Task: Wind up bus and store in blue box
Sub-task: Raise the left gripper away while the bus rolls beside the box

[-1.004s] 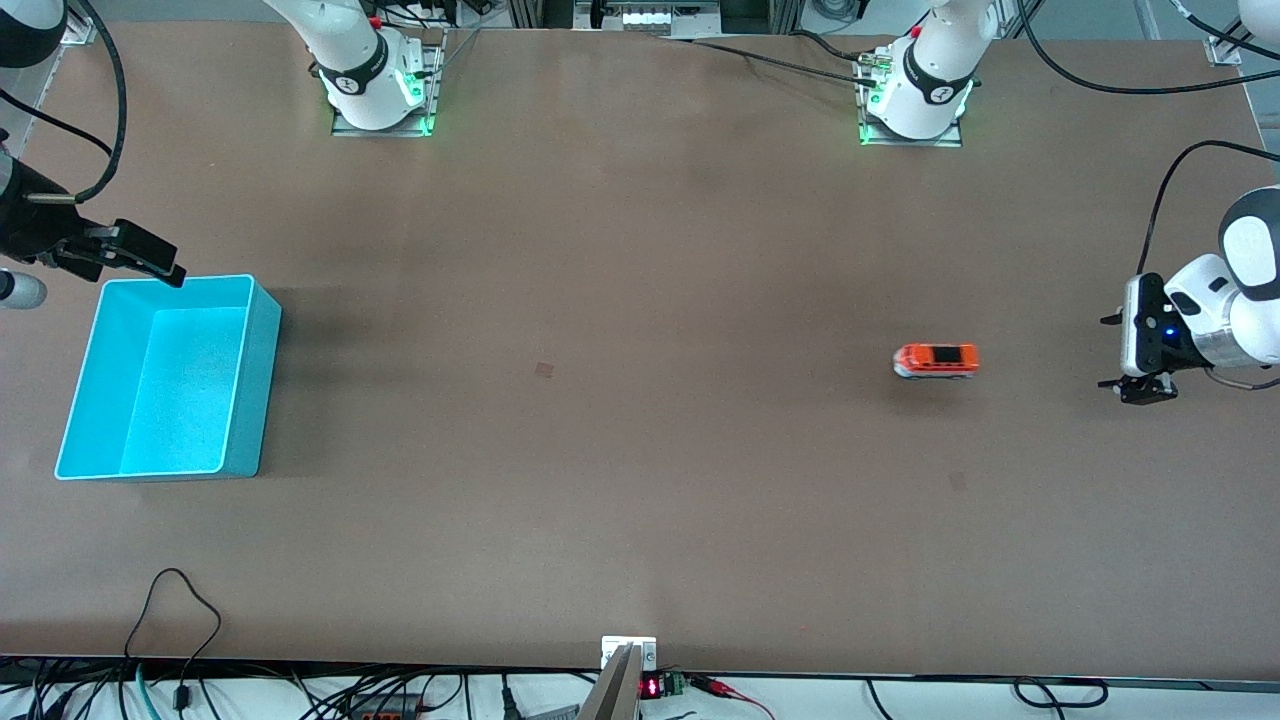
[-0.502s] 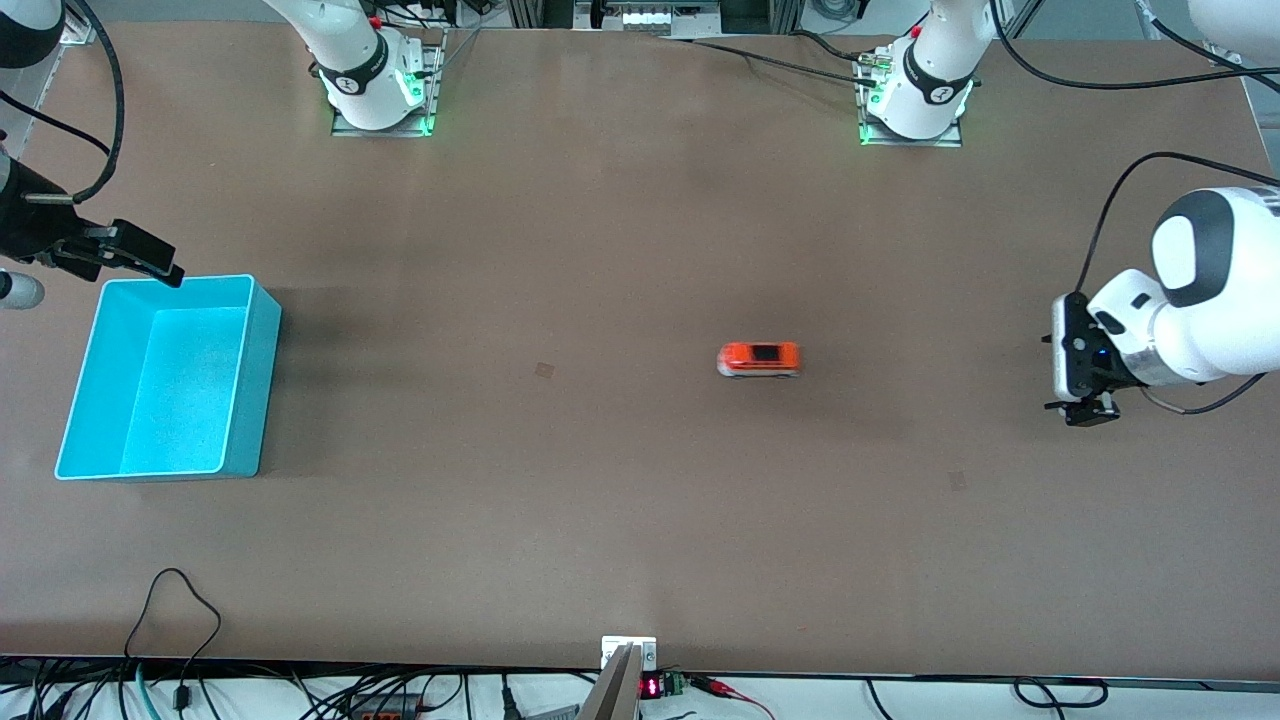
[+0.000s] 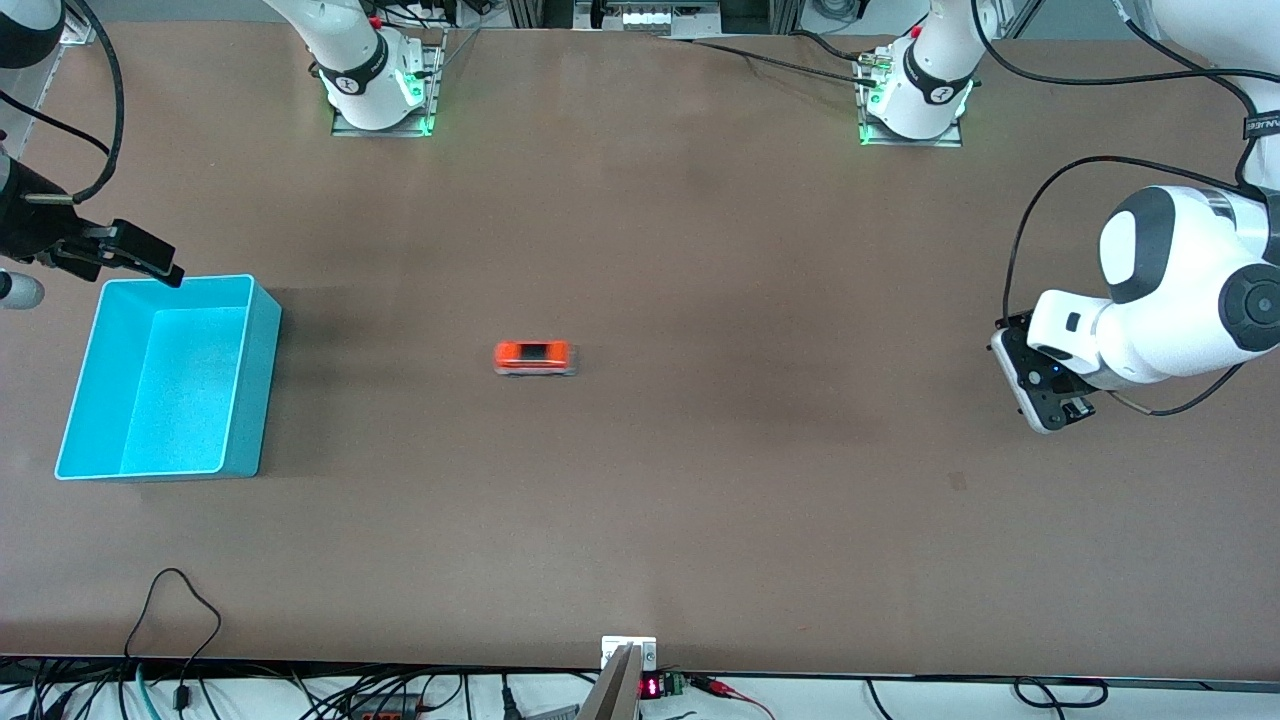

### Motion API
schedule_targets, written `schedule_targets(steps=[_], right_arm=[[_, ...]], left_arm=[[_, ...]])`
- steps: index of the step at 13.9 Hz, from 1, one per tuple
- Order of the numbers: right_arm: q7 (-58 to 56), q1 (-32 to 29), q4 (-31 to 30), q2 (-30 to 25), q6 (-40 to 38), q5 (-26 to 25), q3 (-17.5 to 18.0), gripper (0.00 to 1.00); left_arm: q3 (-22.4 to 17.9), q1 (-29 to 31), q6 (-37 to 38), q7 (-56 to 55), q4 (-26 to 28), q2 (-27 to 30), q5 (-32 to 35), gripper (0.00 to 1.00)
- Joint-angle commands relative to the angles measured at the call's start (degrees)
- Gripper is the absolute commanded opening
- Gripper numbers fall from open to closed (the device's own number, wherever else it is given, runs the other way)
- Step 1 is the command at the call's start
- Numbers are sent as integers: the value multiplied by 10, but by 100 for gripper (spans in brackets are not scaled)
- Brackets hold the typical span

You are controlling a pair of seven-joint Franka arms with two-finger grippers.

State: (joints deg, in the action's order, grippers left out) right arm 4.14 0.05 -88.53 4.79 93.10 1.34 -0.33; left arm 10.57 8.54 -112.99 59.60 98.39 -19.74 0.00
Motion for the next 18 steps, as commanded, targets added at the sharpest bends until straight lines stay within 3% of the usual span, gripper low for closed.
schedule_targets(steps=[1,2,5,12,13,16,18], right_arm=[[-2,-5,-2,0,-4,3,2,100],[-2,-4,-2,0,-4,3,2,100],[-3,-3,-2,0,-4,2,2,100],[-5,0,-2,0,-5,-4,7,100],[-5,1,-2,1,-5,-4,7,100],[-18,2,-2,5,-14,2,9,100],[-27,4,-8,9,-14,2,9,100]], left_arm=[[-10,0,-106,-50,-16,-7,1,100],[-18,1,-141,-52,-14,-7,-1,100],[-33,1,-127,-146,-17,0,-2,100],[-65,-4,16,-520,-102,26,-1,100],[-71,-14,30,-540,-112,36,1,100],[-139,-76,75,-598,-115,72,-11,100],[-150,-92,101,-630,-115,91,-29,100]])
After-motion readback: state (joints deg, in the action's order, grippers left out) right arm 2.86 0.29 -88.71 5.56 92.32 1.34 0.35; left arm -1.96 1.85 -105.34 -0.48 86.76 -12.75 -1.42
